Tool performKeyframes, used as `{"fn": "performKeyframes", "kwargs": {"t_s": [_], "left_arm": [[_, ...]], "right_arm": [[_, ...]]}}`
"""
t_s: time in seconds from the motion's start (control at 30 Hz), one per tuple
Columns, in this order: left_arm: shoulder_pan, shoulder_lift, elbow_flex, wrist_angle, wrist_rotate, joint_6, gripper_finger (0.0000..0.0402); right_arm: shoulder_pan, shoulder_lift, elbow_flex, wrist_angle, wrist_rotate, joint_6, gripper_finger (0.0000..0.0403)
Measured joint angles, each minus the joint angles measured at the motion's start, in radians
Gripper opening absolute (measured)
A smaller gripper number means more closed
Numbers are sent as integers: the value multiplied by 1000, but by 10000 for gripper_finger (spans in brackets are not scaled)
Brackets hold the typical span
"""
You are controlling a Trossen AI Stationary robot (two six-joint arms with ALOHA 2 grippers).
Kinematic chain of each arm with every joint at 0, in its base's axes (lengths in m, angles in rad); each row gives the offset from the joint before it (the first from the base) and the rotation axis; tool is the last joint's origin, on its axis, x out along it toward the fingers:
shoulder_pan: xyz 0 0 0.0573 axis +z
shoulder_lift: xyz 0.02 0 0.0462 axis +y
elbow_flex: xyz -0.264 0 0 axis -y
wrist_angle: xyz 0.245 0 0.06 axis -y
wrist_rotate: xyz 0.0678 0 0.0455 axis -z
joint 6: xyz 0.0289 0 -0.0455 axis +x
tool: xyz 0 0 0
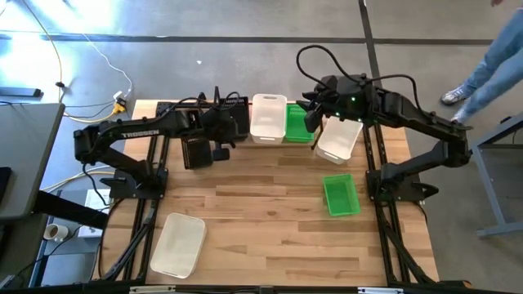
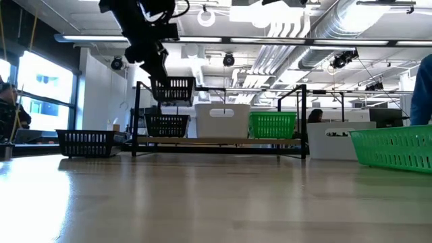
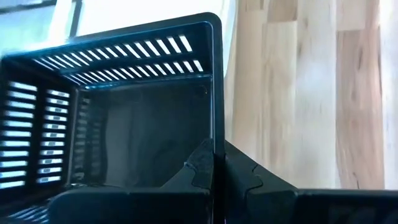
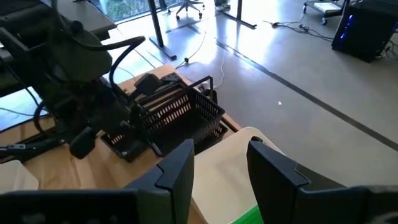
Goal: Stack baskets on shelf by color
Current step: Stack the bottom black basket on top of the other black basket on the shelf
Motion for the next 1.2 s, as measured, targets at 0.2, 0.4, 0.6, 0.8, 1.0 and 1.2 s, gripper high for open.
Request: {"fn": "performKeyframes", "kwargs": {"t_s": [0.2, 0.4, 0.6, 0.8, 1.0, 1.2], "left_arm": [[34, 32, 0, -7, 1, 20, 0], [63, 77, 0, -12, 48, 68, 0], [76, 96, 0, -5, 67, 98, 0], [97, 123, 0, -7, 78, 118, 0], [101, 124, 1, -1, 84, 132, 0], [101, 124, 1, -2, 68, 132, 17]], "right_arm": [[-6, 0, 0, 1, -7, -7, 134], [-6, 0, 0, 1, -1, -7, 134], [-6, 0, 0, 9, 1, 1, 134], [-6, 0, 0, 9, 6, 9, 134], [-6, 0, 0, 9, 7, 19, 134], [-6, 0, 0, 9, 7, 20, 134]]}}
